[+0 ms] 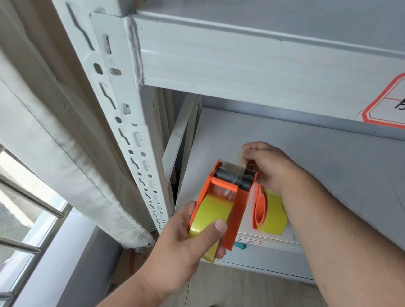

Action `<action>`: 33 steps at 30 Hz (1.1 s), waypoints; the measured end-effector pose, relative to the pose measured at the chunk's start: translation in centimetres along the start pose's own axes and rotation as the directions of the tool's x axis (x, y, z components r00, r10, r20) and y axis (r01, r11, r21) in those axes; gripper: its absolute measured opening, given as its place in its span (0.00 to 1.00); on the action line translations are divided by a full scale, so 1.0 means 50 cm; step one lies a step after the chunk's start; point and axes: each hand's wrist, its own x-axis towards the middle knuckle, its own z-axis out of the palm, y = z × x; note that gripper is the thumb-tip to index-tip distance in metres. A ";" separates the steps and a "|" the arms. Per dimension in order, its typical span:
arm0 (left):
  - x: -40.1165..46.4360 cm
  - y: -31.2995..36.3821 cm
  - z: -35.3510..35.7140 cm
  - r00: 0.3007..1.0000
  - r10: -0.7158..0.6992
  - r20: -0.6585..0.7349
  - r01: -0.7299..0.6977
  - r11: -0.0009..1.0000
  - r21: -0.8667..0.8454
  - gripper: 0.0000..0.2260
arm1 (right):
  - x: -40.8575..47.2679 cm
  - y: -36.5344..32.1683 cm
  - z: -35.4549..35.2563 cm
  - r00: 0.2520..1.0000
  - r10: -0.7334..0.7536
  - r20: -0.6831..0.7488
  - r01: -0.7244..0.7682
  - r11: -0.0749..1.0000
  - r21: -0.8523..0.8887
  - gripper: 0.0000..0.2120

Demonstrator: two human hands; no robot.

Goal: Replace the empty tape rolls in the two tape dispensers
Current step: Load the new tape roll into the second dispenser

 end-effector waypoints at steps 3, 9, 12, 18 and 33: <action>0.004 0.021 0.005 0.999 0.043 0.012 -0.043 0.999 -0.026 0.17 | -0.005 0.038 -0.005 0.989 0.130 0.071 -0.141 0.975 0.169 0.11; 0.032 0.048 0.001 0.997 0.051 -0.050 -0.054 0.997 -0.060 0.22 | -0.025 0.098 0.006 0.959 0.155 0.239 -0.256 0.836 0.485 0.13; 0.047 0.061 -0.001 0.997 0.038 -0.065 -0.043 0.995 -0.087 0.18 | -0.044 0.111 0.008 0.955 0.055 0.293 -0.228 0.765 0.602 0.15; 0.041 0.073 -0.019 1.000 0.018 0.007 -0.017 1.000 -0.024 0.22 | -0.042 0.059 -0.005 0.984 0.055 0.172 -0.157 0.737 0.658 0.10; -0.030 0.044 0.022 0.997 -0.034 0.068 0.033 0.999 0.024 0.25 | 0.024 -0.045 -0.043 0.994 -0.016 -0.112 0.048 0.955 0.291 0.11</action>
